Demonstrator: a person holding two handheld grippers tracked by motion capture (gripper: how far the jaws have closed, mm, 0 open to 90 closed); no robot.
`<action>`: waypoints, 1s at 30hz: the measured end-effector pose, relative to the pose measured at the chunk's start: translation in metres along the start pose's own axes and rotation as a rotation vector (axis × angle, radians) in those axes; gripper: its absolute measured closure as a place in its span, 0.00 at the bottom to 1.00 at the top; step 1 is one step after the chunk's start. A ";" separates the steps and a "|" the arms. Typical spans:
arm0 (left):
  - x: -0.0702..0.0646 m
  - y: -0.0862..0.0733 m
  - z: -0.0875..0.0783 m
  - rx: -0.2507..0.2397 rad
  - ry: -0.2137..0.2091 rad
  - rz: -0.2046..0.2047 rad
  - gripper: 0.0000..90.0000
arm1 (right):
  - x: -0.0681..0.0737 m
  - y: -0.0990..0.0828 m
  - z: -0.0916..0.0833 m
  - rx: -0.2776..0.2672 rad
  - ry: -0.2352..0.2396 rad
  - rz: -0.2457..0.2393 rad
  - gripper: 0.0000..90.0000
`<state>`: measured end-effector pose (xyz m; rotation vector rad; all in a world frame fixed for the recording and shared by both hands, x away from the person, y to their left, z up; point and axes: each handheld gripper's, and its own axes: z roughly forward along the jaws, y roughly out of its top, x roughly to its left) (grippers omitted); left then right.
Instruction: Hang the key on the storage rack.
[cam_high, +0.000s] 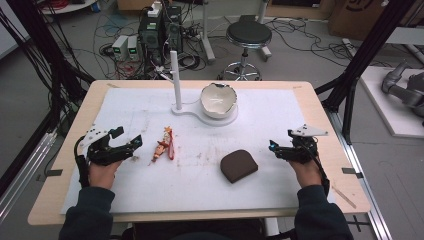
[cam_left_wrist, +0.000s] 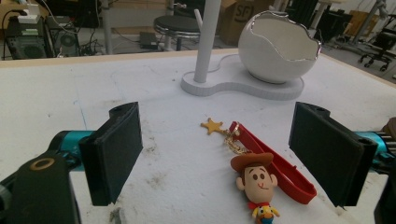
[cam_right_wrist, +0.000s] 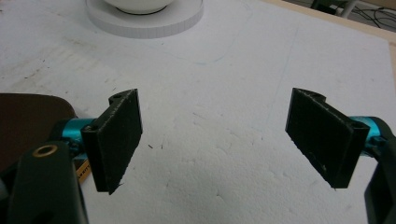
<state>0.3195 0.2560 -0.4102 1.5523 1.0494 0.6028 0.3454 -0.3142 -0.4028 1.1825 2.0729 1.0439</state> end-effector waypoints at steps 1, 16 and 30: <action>0.000 0.000 0.000 0.002 -0.002 -0.001 0.19 | 0.000 0.000 0.000 0.000 0.001 0.000 0.21; -0.009 -0.001 0.009 0.042 0.001 0.025 0.20 | -0.002 0.000 0.000 -0.012 0.017 0.019 0.21; -0.021 -0.008 0.040 0.173 0.006 0.044 0.28 | 0.003 0.001 0.004 0.013 0.014 0.009 0.21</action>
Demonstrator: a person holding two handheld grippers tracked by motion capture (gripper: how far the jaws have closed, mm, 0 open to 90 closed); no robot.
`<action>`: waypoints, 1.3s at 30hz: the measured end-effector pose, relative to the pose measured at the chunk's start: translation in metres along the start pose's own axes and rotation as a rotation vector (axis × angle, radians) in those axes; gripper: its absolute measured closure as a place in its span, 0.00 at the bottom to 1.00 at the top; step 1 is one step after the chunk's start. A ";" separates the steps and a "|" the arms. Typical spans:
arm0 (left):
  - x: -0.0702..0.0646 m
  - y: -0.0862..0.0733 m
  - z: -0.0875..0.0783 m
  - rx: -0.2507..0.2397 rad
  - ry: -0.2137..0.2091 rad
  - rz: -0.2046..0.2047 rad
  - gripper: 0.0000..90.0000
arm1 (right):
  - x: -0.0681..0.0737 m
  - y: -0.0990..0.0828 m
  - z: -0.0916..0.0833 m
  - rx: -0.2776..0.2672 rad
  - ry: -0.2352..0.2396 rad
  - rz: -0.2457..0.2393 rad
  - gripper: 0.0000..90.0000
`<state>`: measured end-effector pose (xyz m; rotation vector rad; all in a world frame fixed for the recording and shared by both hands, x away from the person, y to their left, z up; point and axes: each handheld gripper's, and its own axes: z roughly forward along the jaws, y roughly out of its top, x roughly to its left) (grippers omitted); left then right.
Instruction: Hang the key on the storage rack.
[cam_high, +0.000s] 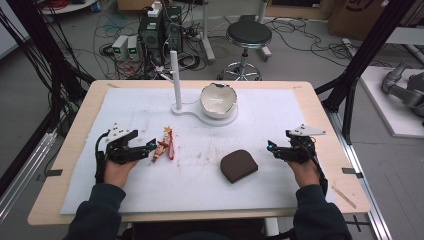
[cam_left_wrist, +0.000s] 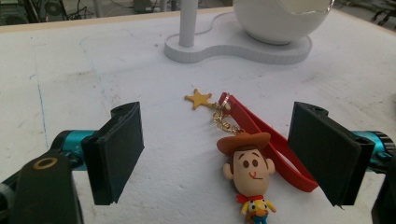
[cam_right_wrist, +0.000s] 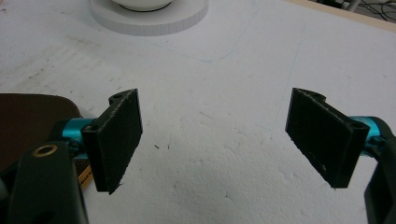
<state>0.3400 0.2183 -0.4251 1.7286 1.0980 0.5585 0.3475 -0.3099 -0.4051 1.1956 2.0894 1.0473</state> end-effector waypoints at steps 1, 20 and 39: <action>-0.001 0.001 0.002 0.013 -0.001 -0.001 0.34 | 0.000 0.000 0.000 0.000 0.001 0.007 0.21; -0.008 -0.003 0.045 0.256 -0.014 -0.019 0.29 | 0.001 0.000 -0.001 0.002 0.007 0.013 0.21; -0.019 -0.002 0.040 0.309 0.033 0.150 0.74 | 0.000 -0.001 -0.001 0.005 0.012 0.020 0.21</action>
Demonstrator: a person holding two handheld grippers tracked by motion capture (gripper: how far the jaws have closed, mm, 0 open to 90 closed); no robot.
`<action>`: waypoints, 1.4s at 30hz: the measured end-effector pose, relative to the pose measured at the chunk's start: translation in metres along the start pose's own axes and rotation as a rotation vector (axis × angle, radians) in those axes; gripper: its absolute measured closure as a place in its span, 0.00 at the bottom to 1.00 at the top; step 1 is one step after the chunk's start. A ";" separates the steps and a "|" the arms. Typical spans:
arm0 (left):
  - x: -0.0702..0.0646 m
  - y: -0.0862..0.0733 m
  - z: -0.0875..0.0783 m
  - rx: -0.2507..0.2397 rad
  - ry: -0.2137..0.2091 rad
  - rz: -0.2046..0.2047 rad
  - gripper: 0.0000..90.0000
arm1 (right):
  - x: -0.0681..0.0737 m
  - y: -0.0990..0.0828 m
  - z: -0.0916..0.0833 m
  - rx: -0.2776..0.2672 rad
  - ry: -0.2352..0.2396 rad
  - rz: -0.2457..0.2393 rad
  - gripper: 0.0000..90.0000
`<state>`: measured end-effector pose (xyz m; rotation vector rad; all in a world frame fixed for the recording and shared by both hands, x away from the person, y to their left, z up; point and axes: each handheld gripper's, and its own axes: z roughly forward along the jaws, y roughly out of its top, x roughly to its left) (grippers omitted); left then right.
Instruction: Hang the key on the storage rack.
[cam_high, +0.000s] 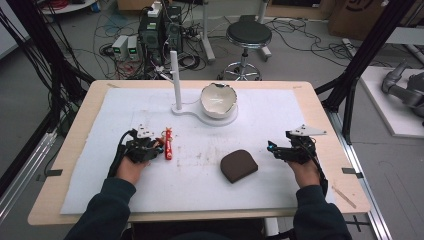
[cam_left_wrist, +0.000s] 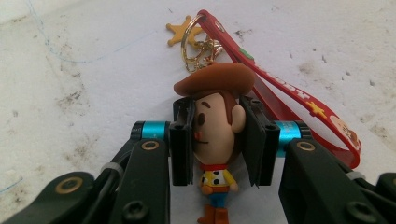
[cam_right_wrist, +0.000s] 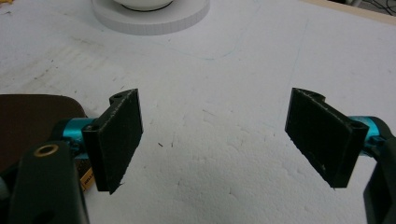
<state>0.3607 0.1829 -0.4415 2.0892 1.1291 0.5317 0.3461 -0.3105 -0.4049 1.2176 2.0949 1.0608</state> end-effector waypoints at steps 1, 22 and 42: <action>0.000 0.000 0.000 0.000 0.000 0.000 0.74 | 0.000 0.000 0.000 0.000 0.000 0.000 0.21; 0.024 0.092 -0.077 -0.296 -0.094 0.001 0.74 | -0.006 0.000 -0.007 -0.044 0.011 0.043 0.21; 0.016 0.187 -0.079 -0.360 -0.017 0.019 0.74 | -0.006 0.001 -0.009 -0.068 0.029 0.050 0.21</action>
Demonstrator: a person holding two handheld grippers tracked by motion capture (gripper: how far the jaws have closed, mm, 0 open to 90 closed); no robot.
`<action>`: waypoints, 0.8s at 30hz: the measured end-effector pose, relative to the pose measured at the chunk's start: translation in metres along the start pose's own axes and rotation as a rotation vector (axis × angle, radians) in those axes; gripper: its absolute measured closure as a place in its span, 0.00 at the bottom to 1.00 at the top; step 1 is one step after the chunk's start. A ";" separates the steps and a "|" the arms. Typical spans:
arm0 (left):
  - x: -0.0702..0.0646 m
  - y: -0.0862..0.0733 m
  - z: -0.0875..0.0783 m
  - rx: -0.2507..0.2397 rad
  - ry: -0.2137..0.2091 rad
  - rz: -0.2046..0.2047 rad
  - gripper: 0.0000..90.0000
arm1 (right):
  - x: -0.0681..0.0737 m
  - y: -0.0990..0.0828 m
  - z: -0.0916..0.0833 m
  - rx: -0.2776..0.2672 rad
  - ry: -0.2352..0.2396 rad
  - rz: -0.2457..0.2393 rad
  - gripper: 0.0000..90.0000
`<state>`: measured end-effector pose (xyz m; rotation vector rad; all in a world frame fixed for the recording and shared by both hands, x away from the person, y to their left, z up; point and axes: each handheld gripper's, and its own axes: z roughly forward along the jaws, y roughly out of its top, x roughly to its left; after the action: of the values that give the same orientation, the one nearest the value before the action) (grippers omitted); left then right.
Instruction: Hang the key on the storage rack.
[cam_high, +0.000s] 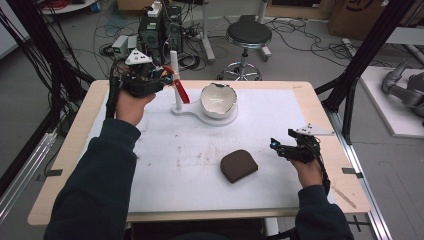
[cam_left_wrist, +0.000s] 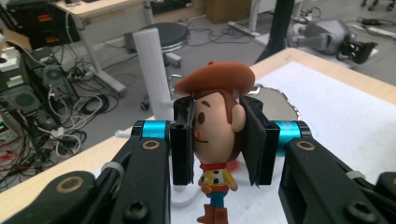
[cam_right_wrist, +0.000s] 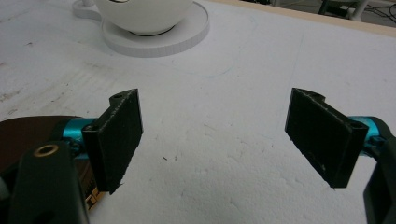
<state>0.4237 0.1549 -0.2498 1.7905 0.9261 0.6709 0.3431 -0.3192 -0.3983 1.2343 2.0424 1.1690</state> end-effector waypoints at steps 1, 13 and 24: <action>0.001 0.001 0.001 -0.006 0.005 -0.010 0.74 | 0.000 0.000 0.000 0.001 0.000 0.001 0.21; 0.010 0.007 0.011 0.013 0.046 -0.039 0.74 | 0.000 0.000 0.001 -0.001 0.003 -0.005 0.21; 0.016 0.003 0.022 0.037 0.072 -0.063 0.74 | 0.000 0.000 0.000 0.003 0.006 -0.004 0.21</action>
<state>0.4503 0.1566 -0.2547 1.7714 1.0450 0.6858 0.3432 -0.3187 -0.3987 1.2284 2.0508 1.1700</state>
